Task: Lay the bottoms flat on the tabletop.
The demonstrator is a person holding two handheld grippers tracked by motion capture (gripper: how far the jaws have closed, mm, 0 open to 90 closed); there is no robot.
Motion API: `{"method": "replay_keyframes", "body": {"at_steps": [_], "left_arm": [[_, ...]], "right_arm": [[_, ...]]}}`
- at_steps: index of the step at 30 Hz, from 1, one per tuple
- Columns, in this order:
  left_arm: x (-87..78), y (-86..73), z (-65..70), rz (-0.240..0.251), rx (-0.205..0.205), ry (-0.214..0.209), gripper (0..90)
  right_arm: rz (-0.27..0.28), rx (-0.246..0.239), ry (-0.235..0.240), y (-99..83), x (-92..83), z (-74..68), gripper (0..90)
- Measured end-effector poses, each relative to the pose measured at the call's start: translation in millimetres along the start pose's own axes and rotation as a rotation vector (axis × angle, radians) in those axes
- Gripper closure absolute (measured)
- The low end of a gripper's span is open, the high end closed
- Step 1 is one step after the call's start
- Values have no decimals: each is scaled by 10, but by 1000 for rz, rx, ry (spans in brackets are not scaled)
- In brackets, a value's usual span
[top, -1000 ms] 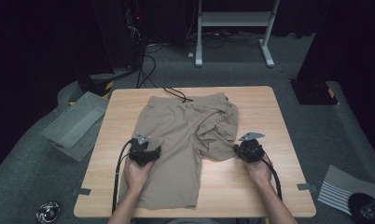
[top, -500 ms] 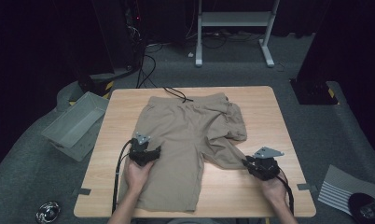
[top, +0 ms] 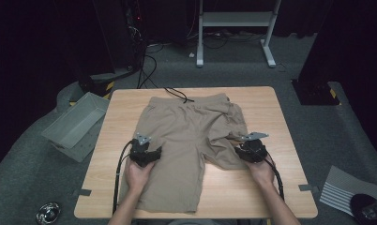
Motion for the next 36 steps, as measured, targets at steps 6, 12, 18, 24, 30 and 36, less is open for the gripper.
{"method": "replay_keyframes", "body": {"at_steps": [6,12,18,24,30,36], "left_arm": [[-1,-1,0,-1,1,0,306],[0,0,0,0,0,-1,306],[2,2,0,2,0,1,306],[0,0,-1,1,1,2,306],[0,0,-1,1,1,2,306],[0,0,-1,1,1,2,306]], "right_arm": [[-31,-54,32,-60,-9,-75,886],[-33,-97,-10,-330,-264,-85,893],[-10,-60,-32,-547,-521,-33,847],[32,-3,-60,-235,-350,70,648],[-10,-26,-11,-146,-85,-24,813],[-31,-78,-51,-368,-294,20,895]]}}
Point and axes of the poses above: each handheld gripper's, and its own axes: x roughly forward along the jaws, y roughly out of its top, z roughly to its right, the point moved 10 cm from there along x, roughly forward along the jaws
